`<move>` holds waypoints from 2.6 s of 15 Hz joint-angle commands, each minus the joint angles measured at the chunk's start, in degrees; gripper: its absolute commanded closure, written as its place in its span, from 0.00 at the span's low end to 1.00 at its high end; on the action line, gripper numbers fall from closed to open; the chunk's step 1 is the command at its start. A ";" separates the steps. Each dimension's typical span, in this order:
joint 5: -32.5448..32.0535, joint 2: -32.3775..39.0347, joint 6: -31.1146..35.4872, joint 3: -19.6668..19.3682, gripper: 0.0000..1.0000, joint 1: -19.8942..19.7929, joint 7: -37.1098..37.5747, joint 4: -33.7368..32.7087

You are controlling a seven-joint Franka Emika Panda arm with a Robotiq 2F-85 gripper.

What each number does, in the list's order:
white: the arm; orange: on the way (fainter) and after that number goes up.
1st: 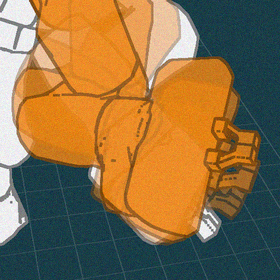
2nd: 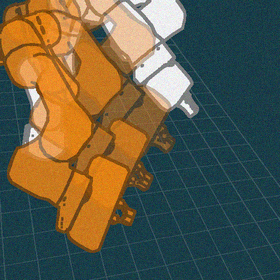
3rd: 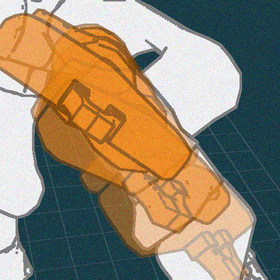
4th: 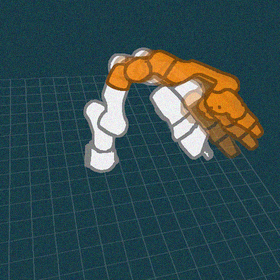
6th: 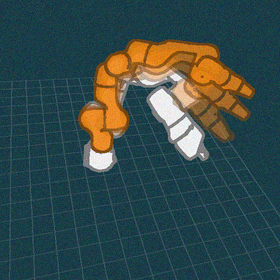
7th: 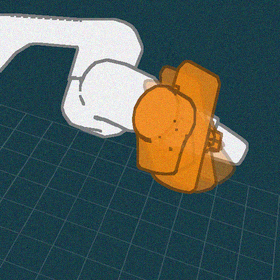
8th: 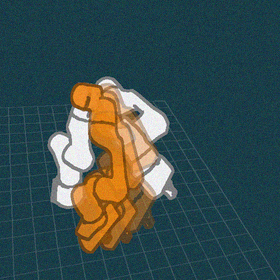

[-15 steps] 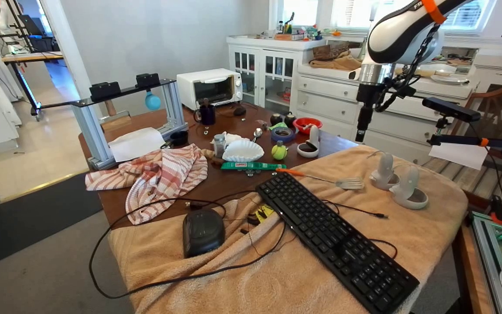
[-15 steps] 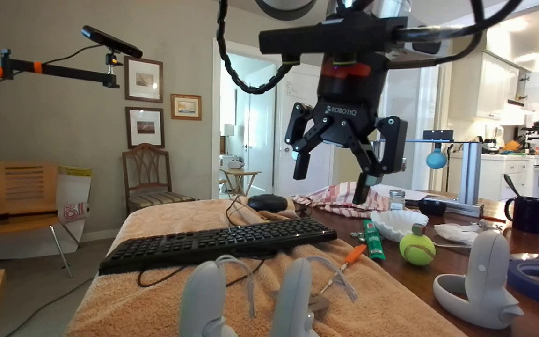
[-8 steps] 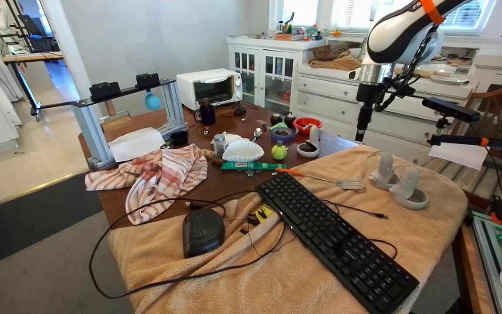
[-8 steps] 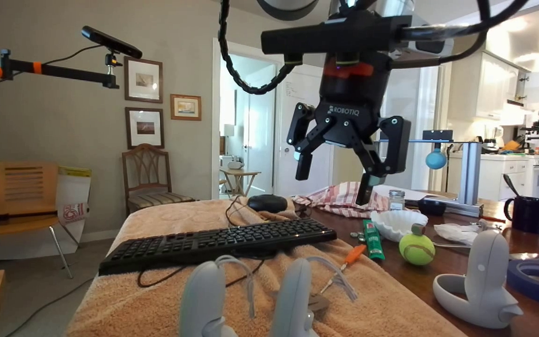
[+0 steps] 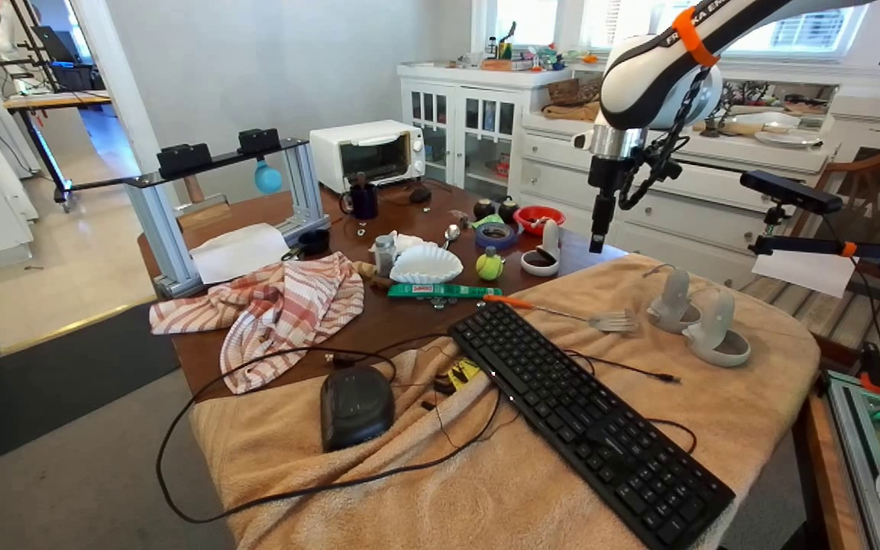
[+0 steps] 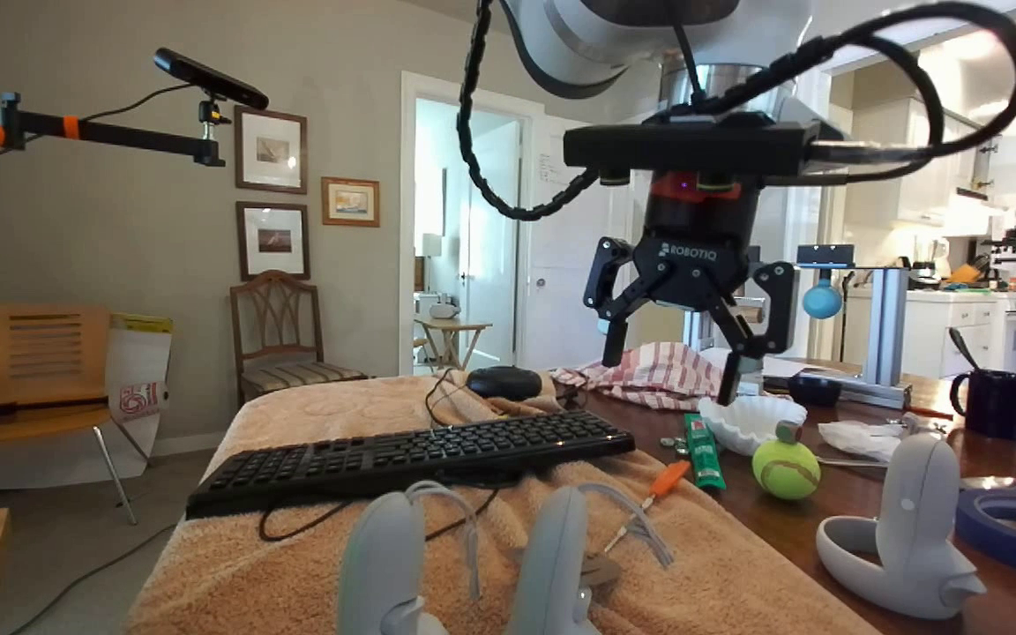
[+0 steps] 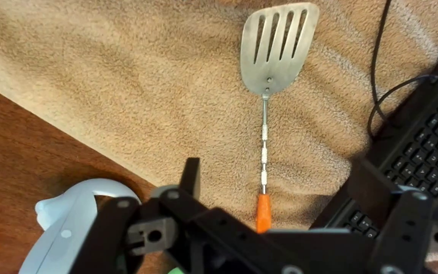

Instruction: Use the spatula to lift one of the white items on the table

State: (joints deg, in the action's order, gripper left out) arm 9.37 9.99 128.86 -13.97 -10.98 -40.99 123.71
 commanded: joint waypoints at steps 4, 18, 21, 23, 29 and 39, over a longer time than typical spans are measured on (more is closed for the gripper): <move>-0.33 11.23 -4.95 5.25 0.00 -2.41 1.80 -10.96; -6.31 19.29 -5.46 9.14 0.12 -2.23 9.10 -15.42; -7.21 20.29 -5.44 9.26 0.37 -2.35 9.48 -16.07; -7.66 20.91 -5.31 9.40 0.39 -2.42 9.77 -16.57; -9.28 23.94 -5.35 10.14 0.56 -2.36 9.14 -20.02; -9.94 27.82 -7.74 11.74 0.67 -2.01 9.40 -25.54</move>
State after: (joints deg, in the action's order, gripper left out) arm 0.74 35.89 123.25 -3.05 -12.72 -32.65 100.81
